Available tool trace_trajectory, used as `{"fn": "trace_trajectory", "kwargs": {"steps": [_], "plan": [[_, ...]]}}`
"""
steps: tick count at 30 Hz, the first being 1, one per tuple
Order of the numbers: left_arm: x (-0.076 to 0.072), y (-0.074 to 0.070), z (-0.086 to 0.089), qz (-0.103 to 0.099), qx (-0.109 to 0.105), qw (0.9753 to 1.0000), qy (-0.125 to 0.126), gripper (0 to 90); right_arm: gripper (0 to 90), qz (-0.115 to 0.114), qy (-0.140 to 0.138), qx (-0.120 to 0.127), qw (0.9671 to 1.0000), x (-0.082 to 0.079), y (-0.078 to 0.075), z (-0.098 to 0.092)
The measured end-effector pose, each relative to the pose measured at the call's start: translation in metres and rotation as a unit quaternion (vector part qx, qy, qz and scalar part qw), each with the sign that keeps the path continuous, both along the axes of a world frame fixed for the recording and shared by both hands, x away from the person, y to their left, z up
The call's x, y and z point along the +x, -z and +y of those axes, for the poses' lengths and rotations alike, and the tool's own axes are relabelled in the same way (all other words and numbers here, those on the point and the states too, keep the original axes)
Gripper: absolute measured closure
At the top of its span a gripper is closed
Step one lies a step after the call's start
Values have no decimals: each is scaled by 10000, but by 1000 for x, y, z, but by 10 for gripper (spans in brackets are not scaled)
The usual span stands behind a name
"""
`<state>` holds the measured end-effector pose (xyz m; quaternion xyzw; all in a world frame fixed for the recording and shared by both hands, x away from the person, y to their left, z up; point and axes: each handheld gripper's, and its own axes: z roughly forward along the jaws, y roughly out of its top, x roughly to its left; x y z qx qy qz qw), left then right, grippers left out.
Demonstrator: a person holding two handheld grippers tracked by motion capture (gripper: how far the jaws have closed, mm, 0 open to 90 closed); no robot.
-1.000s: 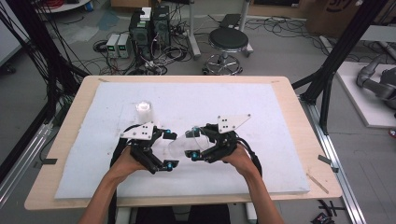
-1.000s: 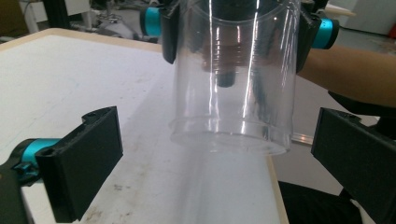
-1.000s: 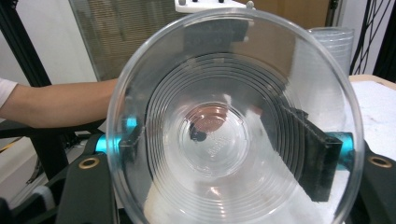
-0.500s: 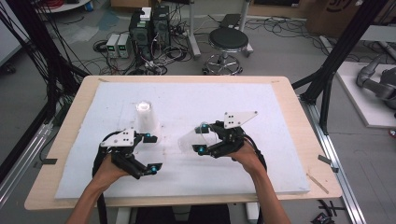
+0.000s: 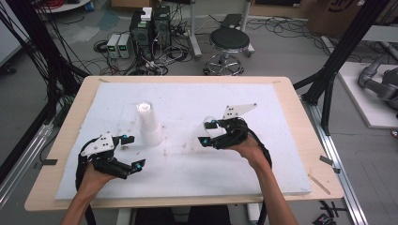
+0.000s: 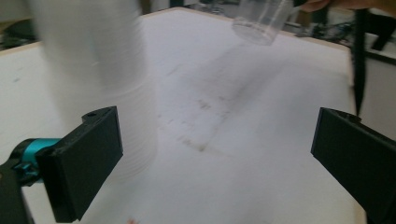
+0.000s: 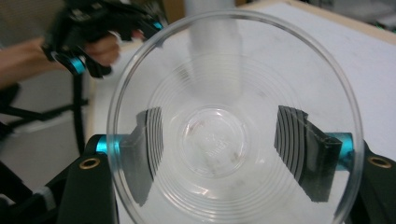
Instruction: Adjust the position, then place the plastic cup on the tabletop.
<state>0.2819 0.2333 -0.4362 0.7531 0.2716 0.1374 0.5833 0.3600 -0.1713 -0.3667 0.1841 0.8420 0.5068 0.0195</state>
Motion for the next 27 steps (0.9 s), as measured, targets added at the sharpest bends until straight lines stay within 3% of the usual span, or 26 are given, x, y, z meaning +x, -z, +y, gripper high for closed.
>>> {"fn": "trace_trajectory", "kwargs": {"steps": [5,7,13,21,27], "plan": [[0,9,10,-5,-33,9980,-630,20,330,45,389,-689,9969,8,-6,5],[0,12,13,11,-25,9970,-770,20,332,-15,477,-917,9946,11,-7,7],[1,19,15,99,42,9943,-1062,20,332,117,789,-1435,9864,18,-6,13],[3,27,16,167,98,9932,-1146,20,335,246,906,-1787,9794,23,-4,18],[4,30,16,175,101,9932,-1145,20,335,265,918,-1812,9788,25,-3,18]]}}
